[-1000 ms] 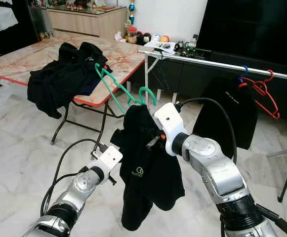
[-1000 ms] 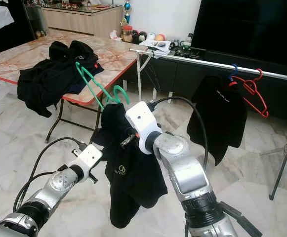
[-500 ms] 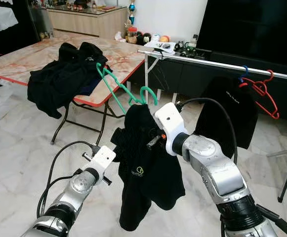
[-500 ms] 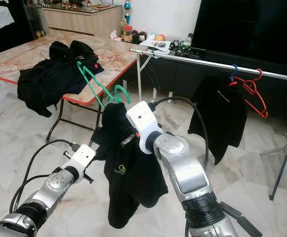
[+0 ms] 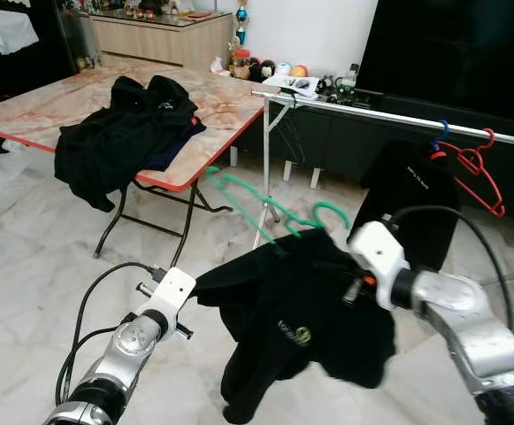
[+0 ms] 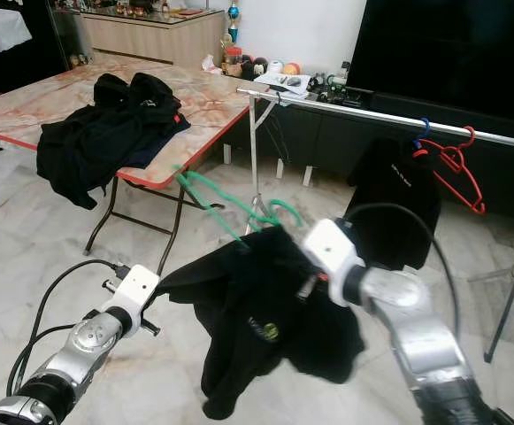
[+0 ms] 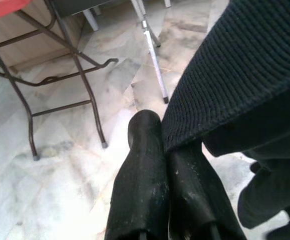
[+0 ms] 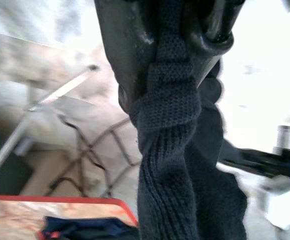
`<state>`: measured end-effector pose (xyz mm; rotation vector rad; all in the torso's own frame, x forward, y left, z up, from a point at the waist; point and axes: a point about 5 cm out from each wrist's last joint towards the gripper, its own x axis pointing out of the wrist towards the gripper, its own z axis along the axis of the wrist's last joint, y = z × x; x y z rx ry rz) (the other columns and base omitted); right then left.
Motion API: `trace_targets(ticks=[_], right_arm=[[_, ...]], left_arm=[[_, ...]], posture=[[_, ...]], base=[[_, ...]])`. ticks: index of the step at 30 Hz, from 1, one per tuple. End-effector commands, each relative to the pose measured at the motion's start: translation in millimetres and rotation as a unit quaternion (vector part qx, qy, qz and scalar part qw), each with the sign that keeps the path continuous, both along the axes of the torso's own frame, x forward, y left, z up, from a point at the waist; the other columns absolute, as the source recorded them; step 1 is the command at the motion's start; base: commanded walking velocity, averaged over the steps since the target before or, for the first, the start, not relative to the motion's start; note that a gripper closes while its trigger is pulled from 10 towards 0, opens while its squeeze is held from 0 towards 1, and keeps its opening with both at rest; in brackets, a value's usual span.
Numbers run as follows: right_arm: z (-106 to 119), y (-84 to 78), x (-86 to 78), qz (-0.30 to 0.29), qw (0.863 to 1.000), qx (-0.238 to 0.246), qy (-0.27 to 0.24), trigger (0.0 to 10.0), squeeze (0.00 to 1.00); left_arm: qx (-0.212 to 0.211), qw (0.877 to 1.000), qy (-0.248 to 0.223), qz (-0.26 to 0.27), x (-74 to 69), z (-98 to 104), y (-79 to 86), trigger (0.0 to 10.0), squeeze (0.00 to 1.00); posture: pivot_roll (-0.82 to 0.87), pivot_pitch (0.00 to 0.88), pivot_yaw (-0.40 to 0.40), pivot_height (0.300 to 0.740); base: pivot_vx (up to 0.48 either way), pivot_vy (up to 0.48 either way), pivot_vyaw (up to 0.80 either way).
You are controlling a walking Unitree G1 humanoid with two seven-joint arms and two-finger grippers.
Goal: Hang hanger
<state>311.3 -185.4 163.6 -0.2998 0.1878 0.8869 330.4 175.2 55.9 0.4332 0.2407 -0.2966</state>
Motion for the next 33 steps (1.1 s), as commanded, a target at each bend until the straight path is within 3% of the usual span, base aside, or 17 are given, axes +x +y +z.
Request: trace_targets(ticks=[1,4,9,11,15,17,22,28,33], right_arm=[[17.7,-17.6,-2.2,0.005,0.999,0.038,-0.026,10.0,0.0],[14.1,-21.5,-14.7,0.064,0.995,0.081,0.0,10.0,0.0],[3.3,-24.4,-31.2,0.144,0.984,0.096,0.047,10.0,0.0],[-11.9,-30.0,-42.4,0.19,0.977,0.036,0.088,10.0,0.0],[-23.2,-37.6,-47.6,0.204,0.972,-0.018,0.113,10.0,0.0],[-24.7,-40.3,-46.6,0.202,0.972,-0.03,0.113,10.0,0.0],[-33.4,-50.2,-46.1,0.205,0.964,-0.113,0.124,10.0,0.0],[-45.5,-62.2,-43.9,0.196,0.946,-0.231,0.121,10.0,0.0],[-50.8,-66.5,-36.1,0.166,0.942,-0.274,0.098,10.0,0.0]], left_arm=[[-0.002,1.0,0.017,0.021,-5.0,-6.1,10.9,0.0,0.0],[-0.002,1.0,0.017,0.017,-5.3,-6.1,9.8,0.0,0.0],[-0.002,1.0,0.016,0.013,-4.5,-4.7,8.1,0.0,0.0],[-0.002,1.0,0.015,0.01,-3.7,-2.7,7.2,0.0,0.0],[-0.002,1.0,0.014,0.01,-4.0,-2.3,7.9,0.0,0.0],[-0.001,1.0,0.014,0.011,-4.1,-2.3,8.3,0.0,0.0],[0.0,1.0,0.016,0.011,-4.4,-2.2,8.9,0.0,0.0],[0.001,1.0,0.017,0.011,-4.4,-1.6,9.4,0.0,0.0],[0.0,1.0,0.02,0.007,-4.7,-2.3,7.6,0.0,0.0]], posture=[[0.05,0.0,-0.045,0.74],[0.05,0.0,-0.045,0.74],[0.05,0.0,-0.046,0.74],[0.05,0.0,-0.045,0.74],[0.05,0.0,-0.044,0.74],[0.05,0.0,-0.043,0.74],[0.06,0.0,-0.042,0.74],[0.06,0.003,-0.039,0.74],[0.06,0.003,-0.038,0.74]], base=[[0.0,0.0,0.0],[0.0,0.0,0.0],[0.0,0.0,0.0],[0.0,0.0,0.0],[0.0,0.0,0.0],[0.0,0.0,0.0],[0.0,0.0,0.0],[0.0,0.0,0.0],[0.0,0.0,0.0]])
